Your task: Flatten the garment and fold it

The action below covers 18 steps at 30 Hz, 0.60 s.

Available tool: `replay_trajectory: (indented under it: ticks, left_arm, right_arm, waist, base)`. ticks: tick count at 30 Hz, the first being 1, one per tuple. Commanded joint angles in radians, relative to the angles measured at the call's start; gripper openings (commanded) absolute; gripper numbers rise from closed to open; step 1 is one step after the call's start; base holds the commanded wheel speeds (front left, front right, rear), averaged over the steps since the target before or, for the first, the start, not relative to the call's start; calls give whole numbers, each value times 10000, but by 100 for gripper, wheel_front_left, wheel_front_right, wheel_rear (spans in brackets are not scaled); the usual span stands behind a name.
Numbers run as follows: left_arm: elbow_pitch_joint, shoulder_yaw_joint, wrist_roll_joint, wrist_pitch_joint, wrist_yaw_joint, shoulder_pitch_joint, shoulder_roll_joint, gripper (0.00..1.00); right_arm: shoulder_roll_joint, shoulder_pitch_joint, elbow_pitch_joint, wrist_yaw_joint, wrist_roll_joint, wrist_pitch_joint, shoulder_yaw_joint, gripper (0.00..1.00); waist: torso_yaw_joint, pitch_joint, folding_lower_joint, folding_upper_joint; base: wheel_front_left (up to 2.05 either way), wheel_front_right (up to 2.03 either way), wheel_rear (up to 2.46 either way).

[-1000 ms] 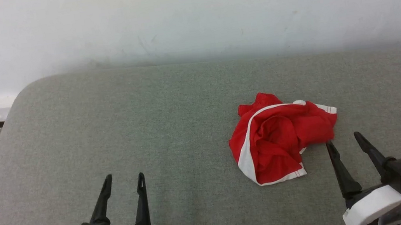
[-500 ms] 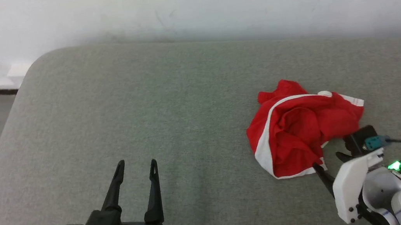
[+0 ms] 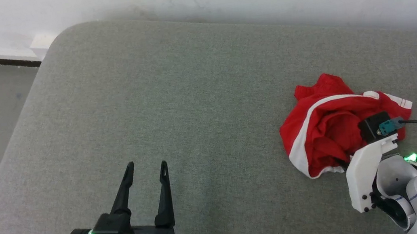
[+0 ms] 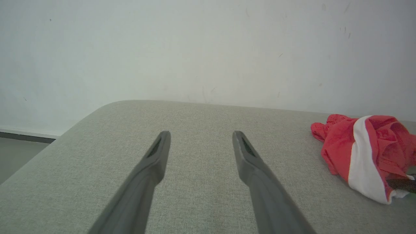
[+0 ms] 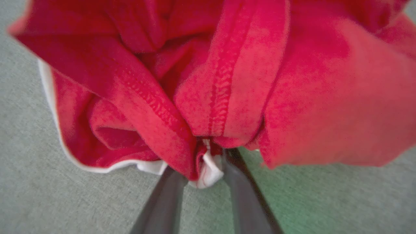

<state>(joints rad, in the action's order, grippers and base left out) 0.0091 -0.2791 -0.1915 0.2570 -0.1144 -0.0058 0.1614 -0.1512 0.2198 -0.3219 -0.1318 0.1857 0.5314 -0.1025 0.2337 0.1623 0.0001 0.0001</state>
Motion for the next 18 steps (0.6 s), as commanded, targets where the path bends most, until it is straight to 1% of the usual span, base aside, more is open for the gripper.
replay_trajectory:
  ticks: [1, 6, 13, 16, 17, 18]
  left_arm:
    - [49, 76, 81, 47, 76, -45, -46, 100]
    - [117, 211, 190, 47, 202, 97, -80, 100]
    - [305, 321, 200, 47, 441, 254, -72, 100]
    - [435, 327, 163, 47, 533, 232, -134, 100]
    - [497, 305, 162, 47, 562, 227, -161, 100]
    - [573, 264, 170, 47, 597, 217, -185, 100]
  right_arm:
    - [88, -366, -409, 11, 98, 167, -91, 0]
    - [-152, -1011, -34, 11, 477, 110, 366, 0]
    - [-595, -2518, 1500, 11, 623, 613, 2016, 0]
    - [-457, -3068, 2140, 11, 586, 909, 2496, 0]
    - [-345, -3171, 2283, 11, 577, 901, 2606, 84]
    - [-235, -3238, 2378, 11, 505, 841, 2734, 100]
  waist:
    - [-105, -82, -1, -1]
    - [-699, -438, -1, -1]
    - [-1831, -907, -1, -1]
    - [-2176, -969, -1, -1]
    - [-2269, -989, -1, -1]
    - [-2342, -999, -1, -1]
  base:
    - [0, 0, 0]
    - [0, 0, 0]
    - [0, 0, 0]
    - [0, 0, 0]
    - [0, 0, 0]
    - [0, 0, 0]
